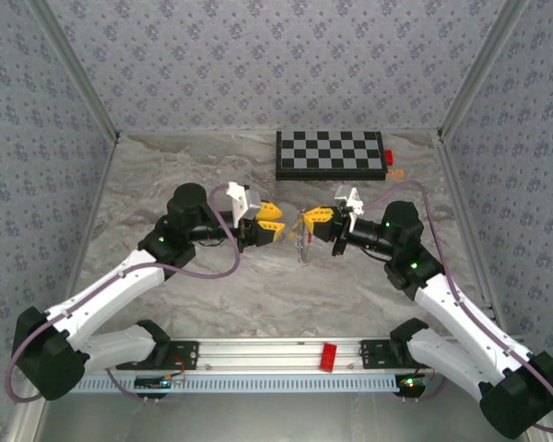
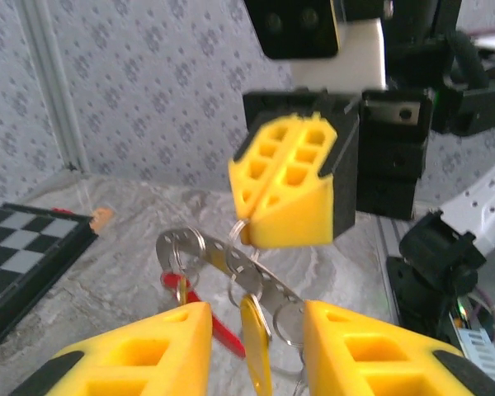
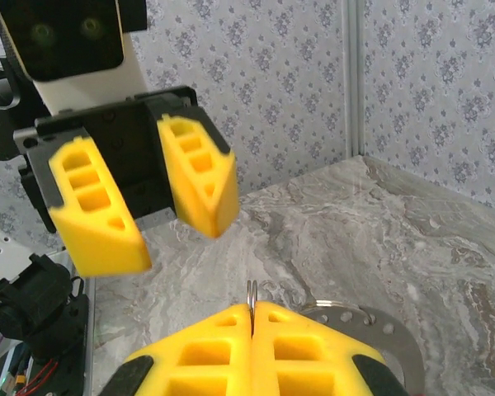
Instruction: Put the keys on the keyring
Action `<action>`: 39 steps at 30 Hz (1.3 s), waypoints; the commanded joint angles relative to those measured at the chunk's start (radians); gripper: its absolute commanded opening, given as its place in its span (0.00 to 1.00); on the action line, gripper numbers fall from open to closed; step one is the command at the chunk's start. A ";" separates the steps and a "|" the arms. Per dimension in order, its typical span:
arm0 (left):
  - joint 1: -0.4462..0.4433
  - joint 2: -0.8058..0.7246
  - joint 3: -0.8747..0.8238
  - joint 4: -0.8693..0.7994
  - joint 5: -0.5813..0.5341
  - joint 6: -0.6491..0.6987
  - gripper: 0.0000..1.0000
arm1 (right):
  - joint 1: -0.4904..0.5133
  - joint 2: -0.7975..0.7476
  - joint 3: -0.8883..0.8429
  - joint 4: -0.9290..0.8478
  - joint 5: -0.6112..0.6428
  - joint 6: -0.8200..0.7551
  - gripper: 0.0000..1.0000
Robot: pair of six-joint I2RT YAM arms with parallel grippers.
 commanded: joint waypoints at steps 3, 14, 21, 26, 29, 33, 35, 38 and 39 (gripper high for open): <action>0.005 0.015 0.012 0.096 0.018 -0.069 0.35 | 0.001 0.005 -0.002 0.063 -0.057 0.023 0.00; 0.002 0.075 0.011 0.172 0.087 -0.135 0.34 | 0.020 0.014 -0.002 0.062 -0.062 0.005 0.00; 0.000 0.107 0.013 0.184 0.103 -0.145 0.33 | 0.022 0.017 -0.001 0.067 -0.059 0.005 0.00; -0.002 0.124 0.014 0.216 0.120 -0.166 0.33 | 0.024 0.015 -0.001 0.063 -0.059 0.003 0.00; -0.005 0.134 0.018 0.216 0.126 -0.168 0.33 | 0.024 0.013 -0.005 0.064 -0.058 0.002 0.00; -0.006 0.144 0.019 0.211 0.125 -0.163 0.33 | 0.024 0.009 -0.006 0.063 -0.058 0.003 0.00; -0.006 0.148 0.023 0.206 0.126 -0.161 0.33 | 0.024 0.009 -0.005 0.063 -0.057 0.003 0.00; -0.008 0.155 0.025 0.207 0.134 -0.163 0.33 | 0.024 0.010 -0.004 0.063 -0.057 0.003 0.00; -0.009 0.156 0.026 0.206 0.141 -0.163 0.33 | 0.024 0.010 -0.005 0.063 -0.056 0.002 0.00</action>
